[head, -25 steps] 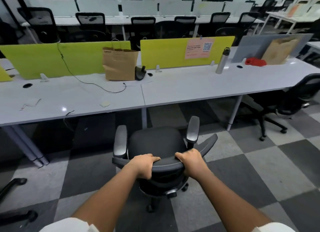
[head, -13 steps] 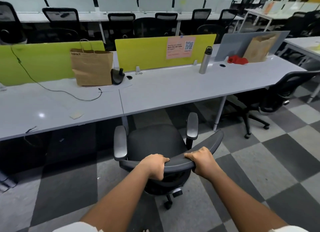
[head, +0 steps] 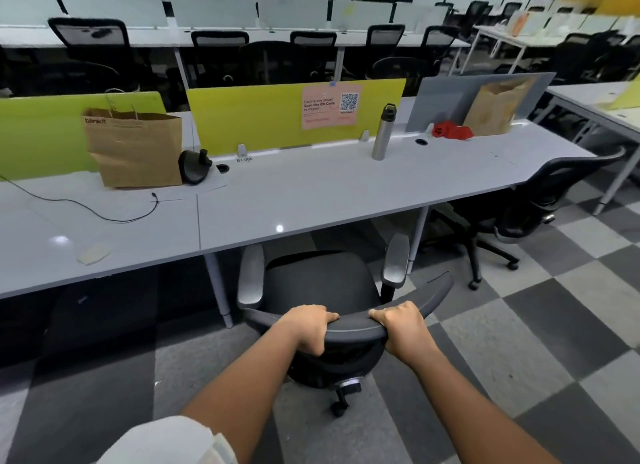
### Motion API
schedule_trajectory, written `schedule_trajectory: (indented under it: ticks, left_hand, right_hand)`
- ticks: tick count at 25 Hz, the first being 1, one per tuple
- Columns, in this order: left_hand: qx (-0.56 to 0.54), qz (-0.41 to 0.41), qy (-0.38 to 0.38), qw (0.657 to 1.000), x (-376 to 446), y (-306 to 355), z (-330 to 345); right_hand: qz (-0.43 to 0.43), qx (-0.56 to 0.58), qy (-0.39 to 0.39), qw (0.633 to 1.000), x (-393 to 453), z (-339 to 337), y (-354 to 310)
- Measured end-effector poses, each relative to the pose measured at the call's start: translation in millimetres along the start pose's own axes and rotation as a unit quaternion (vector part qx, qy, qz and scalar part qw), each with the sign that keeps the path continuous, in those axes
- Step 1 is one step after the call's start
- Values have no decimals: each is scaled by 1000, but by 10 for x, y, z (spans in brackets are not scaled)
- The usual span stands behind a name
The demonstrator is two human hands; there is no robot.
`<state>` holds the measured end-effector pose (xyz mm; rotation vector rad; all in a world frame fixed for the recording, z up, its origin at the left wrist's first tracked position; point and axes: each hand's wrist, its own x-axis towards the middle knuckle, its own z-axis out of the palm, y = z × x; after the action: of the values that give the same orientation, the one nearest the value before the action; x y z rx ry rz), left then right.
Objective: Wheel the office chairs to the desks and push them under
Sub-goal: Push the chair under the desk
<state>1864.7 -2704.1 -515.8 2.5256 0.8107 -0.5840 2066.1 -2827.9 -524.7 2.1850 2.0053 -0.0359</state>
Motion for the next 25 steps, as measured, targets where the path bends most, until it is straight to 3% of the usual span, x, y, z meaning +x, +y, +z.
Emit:
schedule_trajectory:
  ticks: [7, 17, 25]
  left_hand:
    - [-4, -15, 22, 1000, 635, 827, -237]
    - [-32, -53, 36, 997, 1537, 1345, -579]
    - [-73, -42, 11, 996, 1791, 1337, -512]
  right_hand:
    - [-16, 0, -20, 1000, 13, -17, 1109]
    - [-47, -27, -36, 998, 515, 32, 2246]
    - [-74, -10, -48, 996, 512, 5, 2466]
